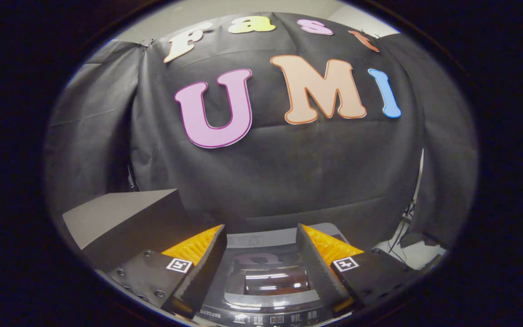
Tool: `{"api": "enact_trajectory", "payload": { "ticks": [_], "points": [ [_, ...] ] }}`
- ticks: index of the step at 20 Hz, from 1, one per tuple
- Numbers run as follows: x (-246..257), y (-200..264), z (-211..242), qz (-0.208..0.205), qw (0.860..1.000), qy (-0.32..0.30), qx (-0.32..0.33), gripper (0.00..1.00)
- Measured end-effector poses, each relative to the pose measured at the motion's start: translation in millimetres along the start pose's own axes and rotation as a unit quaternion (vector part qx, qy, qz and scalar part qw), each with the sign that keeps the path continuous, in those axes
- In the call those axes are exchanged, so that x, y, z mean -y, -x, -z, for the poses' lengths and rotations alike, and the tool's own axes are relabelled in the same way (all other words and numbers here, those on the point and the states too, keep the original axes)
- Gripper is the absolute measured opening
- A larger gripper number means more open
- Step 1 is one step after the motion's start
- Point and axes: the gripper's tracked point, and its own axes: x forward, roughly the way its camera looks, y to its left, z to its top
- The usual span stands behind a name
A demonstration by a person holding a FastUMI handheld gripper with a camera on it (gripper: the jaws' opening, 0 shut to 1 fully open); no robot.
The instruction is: Put the clothes into the washing machine and then close the washing machine lid.
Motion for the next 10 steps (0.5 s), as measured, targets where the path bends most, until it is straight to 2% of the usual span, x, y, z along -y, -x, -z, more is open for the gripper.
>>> {"api": "enact_trajectory", "payload": {
  "ticks": [4, 10],
  "points": [
    [9, 27, 1, -0.006, 1.0, 0.005, 0.025, 0.96],
    [52, 89, 16, -0.007, 0.997, 0.022, 0.074, 0.96]
  ]
}}
